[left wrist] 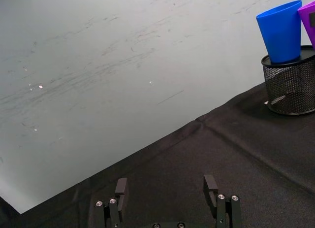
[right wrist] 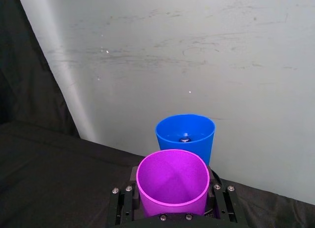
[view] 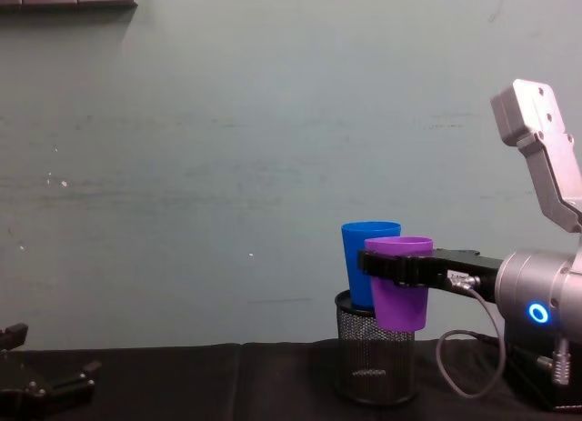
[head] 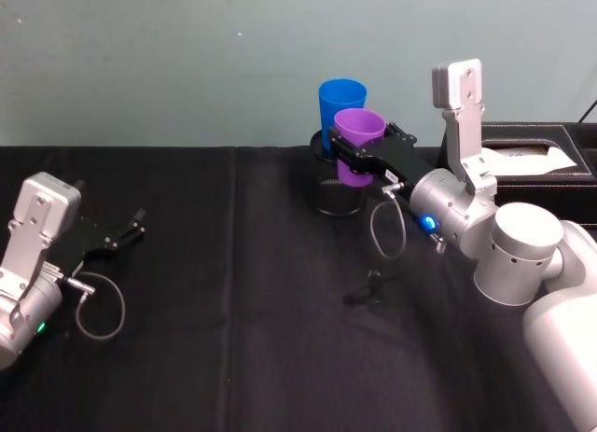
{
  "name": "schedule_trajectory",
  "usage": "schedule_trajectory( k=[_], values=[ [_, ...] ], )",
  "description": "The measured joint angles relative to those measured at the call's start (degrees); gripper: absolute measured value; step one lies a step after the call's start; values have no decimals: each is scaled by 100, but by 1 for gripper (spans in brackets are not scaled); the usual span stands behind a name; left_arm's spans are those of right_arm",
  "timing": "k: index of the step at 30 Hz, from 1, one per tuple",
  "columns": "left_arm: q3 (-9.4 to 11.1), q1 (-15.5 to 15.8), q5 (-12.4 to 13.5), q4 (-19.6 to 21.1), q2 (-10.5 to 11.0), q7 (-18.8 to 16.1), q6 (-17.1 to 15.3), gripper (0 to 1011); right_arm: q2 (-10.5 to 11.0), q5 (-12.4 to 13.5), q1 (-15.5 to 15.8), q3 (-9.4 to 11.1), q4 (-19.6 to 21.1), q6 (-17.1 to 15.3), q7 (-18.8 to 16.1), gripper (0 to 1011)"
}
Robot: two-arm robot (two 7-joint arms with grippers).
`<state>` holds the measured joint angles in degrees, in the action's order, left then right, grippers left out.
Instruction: Pick up one cup with a gripper and tap it against the other cup.
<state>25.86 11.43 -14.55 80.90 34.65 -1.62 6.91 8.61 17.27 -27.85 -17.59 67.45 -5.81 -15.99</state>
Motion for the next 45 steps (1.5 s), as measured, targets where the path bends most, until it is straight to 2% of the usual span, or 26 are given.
schedule_trajectory(
  k=[45],
  values=[
    [0,0,0,0,0,0,0,1000,0,2,2,-3,7,-1,2,729]
  ],
)
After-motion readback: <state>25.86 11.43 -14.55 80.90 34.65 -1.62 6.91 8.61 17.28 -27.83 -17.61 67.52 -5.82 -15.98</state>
